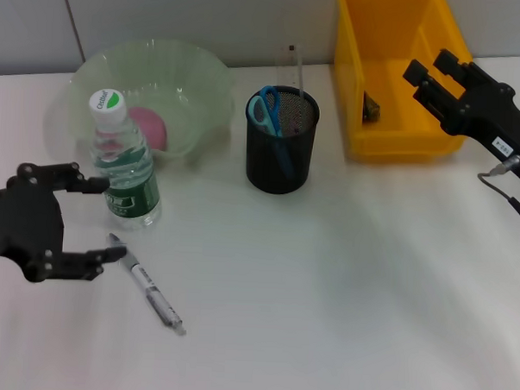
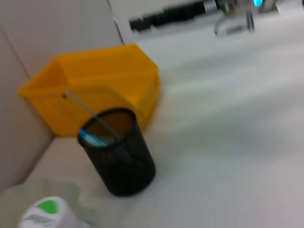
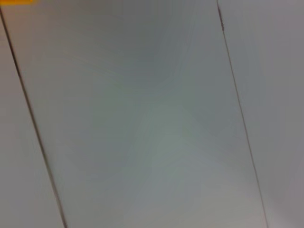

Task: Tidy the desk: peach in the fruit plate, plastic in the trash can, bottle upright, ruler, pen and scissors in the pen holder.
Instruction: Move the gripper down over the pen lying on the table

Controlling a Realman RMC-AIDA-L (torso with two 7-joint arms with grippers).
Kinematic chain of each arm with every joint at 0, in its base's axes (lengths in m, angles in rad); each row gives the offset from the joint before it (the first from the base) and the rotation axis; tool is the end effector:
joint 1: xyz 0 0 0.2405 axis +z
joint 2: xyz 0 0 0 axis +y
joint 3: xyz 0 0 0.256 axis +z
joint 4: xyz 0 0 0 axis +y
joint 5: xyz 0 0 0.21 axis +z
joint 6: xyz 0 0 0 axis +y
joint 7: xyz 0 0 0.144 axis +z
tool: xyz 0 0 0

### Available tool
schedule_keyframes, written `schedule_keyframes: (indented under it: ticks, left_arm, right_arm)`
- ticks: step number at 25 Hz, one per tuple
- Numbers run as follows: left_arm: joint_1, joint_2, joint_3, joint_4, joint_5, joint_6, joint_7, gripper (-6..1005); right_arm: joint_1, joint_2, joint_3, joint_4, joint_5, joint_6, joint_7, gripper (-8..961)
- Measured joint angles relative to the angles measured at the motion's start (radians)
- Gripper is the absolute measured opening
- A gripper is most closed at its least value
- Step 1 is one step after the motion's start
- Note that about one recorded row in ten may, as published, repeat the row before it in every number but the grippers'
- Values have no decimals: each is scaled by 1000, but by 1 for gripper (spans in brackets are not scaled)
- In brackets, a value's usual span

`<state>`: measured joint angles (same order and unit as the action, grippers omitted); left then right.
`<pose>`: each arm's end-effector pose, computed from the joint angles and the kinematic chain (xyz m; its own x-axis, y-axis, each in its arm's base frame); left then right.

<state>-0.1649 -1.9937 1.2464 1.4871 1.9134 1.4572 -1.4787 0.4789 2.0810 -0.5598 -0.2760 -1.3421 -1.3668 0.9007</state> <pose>-0.2257 0.2940 0.0559 0.9942 -0.0666 0.0839 -0.0308 -0.9278 -0.3718 0.2963 0.3424 0.0147 0.5130 -0.0377 -0.8575 -0.7279 -0.5485 -0.4114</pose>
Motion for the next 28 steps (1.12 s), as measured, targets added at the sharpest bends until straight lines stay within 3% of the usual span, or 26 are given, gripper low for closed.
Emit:
schedule_keyframes:
  ticks: [7, 14, 16, 19, 22, 24, 25, 26, 28]
  left_arm:
    - [-33, 52, 168, 82, 141, -26, 20, 799]
    - [-116, 27, 189, 89, 303, 40, 136, 799]
    - [-183, 14, 193, 83, 369, 123, 206, 799]
    - [-223, 16, 210, 78, 391, 159, 230, 798]
    - [-318, 35, 282, 53, 406, 197, 253, 798]
    - [-318, 35, 282, 53, 406, 197, 253, 798]
    - [-350, 38, 306, 35, 415, 200, 258, 798]
    - [-423, 32, 343, -25, 448, 195, 274, 798]
    - [-474, 19, 356, -81, 482, 185, 290, 798]
  right_arm:
    - [-11, -1, 0, -5, 0, 10, 29, 605]
    - [-13, -2, -1, -6, -3, 18, 64, 606]
    - [-13, -2, -1, -6, -3, 23, 65, 606]
    - [-7, -2, -8, -3, -4, 46, 66, 606]
    - [1, -2, -11, 0, -6, 53, 66, 605]
    - [8, -2, -13, 1, -7, 50, 66, 604]
    - [12, -2, -14, 1, -7, 47, 66, 604]
    - [15, -2, -18, 1, -7, 42, 66, 604]
    - [20, -1, -27, 2, -7, 34, 66, 604]
